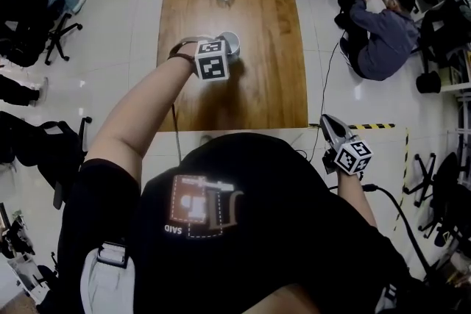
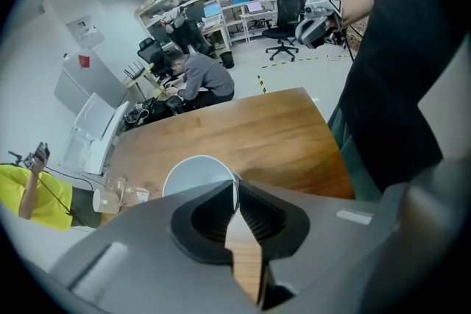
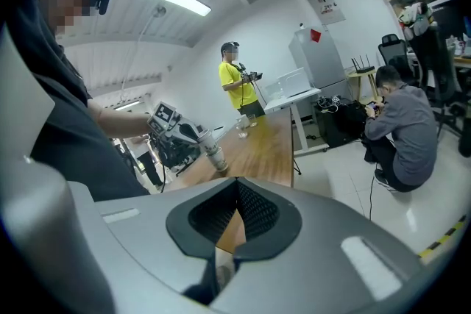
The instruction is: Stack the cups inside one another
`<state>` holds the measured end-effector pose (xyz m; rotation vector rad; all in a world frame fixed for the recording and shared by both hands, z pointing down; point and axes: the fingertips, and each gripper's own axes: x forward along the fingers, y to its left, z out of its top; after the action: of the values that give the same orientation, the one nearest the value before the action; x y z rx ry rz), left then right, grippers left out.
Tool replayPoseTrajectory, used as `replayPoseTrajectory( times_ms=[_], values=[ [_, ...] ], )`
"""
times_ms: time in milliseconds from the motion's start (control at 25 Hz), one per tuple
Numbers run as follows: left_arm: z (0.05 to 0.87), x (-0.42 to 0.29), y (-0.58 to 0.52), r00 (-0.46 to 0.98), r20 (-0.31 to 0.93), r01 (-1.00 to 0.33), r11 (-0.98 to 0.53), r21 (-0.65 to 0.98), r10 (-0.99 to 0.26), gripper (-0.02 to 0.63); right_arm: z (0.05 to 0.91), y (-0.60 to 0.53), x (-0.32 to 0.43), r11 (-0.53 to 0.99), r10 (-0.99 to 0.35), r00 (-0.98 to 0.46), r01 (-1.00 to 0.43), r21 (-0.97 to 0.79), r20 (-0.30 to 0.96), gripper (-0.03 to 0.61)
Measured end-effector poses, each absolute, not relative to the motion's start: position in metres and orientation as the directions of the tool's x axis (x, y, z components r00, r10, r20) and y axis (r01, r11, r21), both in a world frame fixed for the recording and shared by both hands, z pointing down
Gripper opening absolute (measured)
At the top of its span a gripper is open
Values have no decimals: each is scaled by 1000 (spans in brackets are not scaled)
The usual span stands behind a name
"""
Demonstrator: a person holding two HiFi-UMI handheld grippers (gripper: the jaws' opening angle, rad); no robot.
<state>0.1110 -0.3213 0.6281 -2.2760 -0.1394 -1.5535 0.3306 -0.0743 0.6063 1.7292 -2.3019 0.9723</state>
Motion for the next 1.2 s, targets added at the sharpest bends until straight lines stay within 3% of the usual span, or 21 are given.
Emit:
replayPoseTrajectory(
  times_ms=[200, 320, 400, 520, 680, 840, 1040, 1200],
  values=[
    [651, 114, -331, 364, 923, 280, -930, -240, -129, 36, 609, -64, 337, 119, -830, -327, -896, -429, 452, 14],
    [655, 120, -338, 398, 909, 218, -949, -226, -125, 102, 610, -67, 340, 118, -829, -326, -896, -427, 455, 14],
    [637, 122, -344, 466, 870, 136, -958, -253, -164, 129, 608, -72, 338, 133, -823, -337, -897, -422, 456, 14],
    [582, 112, -351, 626, 727, -90, -952, -292, -282, 130, 601, -88, 335, 178, -823, -360, -898, -401, 440, 14],
    [534, 48, -331, 762, 524, -378, -918, -119, -381, 125, 578, -122, 326, 259, -831, -399, -894, -367, 387, 14],
    [545, -41, -311, 755, 410, -611, -777, 152, -513, 87, 554, -159, 309, 346, -823, -457, -875, -340, 337, 14],
    [550, -115, -286, 684, 272, -725, -588, 360, -677, 31, 536, -198, 282, 440, -789, -530, -840, -316, 311, 14],
    [554, -137, -267, 657, 224, -731, -535, 424, -720, 5, 537, -206, 264, 472, -764, -568, -816, -334, 307, 14]
  ],
)
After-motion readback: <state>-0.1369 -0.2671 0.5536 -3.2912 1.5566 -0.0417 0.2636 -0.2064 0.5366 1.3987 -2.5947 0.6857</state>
